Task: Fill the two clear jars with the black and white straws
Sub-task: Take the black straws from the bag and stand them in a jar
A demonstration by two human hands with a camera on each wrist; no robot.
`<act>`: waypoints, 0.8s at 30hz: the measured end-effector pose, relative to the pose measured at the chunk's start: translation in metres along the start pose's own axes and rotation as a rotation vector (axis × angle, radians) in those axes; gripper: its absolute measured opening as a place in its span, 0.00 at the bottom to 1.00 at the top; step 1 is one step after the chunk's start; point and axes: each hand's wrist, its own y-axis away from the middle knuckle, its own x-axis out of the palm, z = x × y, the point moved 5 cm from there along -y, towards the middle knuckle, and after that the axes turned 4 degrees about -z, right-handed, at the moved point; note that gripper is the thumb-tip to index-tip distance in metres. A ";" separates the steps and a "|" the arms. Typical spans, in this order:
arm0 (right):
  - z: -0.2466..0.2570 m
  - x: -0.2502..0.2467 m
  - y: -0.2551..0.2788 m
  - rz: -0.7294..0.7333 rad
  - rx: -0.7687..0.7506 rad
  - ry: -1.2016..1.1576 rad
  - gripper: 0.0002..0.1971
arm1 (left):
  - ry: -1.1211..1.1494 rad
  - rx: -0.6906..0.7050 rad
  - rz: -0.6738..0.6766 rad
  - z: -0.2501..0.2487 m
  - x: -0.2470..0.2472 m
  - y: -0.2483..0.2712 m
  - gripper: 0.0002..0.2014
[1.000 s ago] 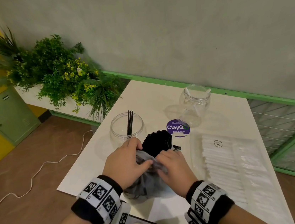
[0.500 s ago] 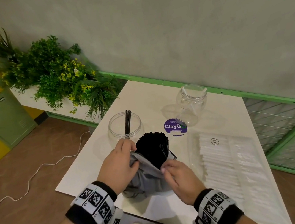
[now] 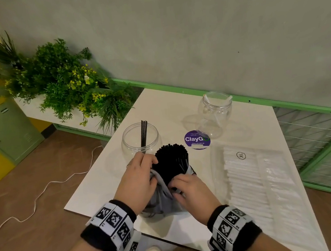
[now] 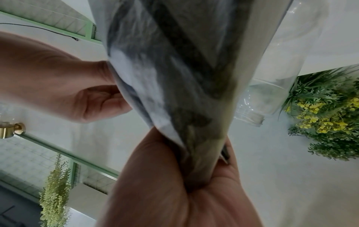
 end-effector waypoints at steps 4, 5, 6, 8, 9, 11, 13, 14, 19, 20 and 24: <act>-0.002 -0.002 0.003 -0.008 -0.001 0.046 0.13 | 0.026 0.018 -0.003 -0.003 0.000 0.000 0.17; -0.001 -0.003 0.003 -0.004 -0.002 0.075 0.13 | 0.027 0.020 0.002 -0.004 0.000 0.001 0.16; -0.001 -0.002 0.003 0.007 0.012 0.100 0.13 | 0.030 0.026 0.002 -0.005 0.001 0.001 0.16; -0.004 -0.002 0.002 0.011 0.050 0.138 0.16 | 0.026 0.042 0.005 -0.006 0.000 0.001 0.16; -0.007 -0.001 0.002 0.013 0.078 0.152 0.19 | 0.010 0.048 0.009 -0.007 -0.002 0.001 0.16; -0.011 -0.002 0.002 0.047 0.139 0.147 0.24 | -0.034 0.084 0.021 -0.007 -0.006 0.001 0.15; -0.015 -0.003 0.003 0.087 0.183 0.126 0.28 | -0.062 0.105 0.080 -0.008 -0.011 0.002 0.11; -0.015 -0.004 0.003 0.105 0.197 0.116 0.30 | -0.067 0.114 0.109 -0.007 -0.011 0.002 0.09; -0.017 -0.003 0.004 0.123 0.251 0.039 0.28 | 0.015 -0.051 0.170 -0.001 -0.007 -0.002 0.23; -0.018 -0.003 0.004 0.125 0.240 0.038 0.23 | 0.048 -0.066 0.132 0.000 -0.007 -0.002 0.22; -0.020 0.000 0.006 0.218 0.240 0.093 0.14 | 0.116 -0.195 0.013 0.005 -0.011 0.001 0.23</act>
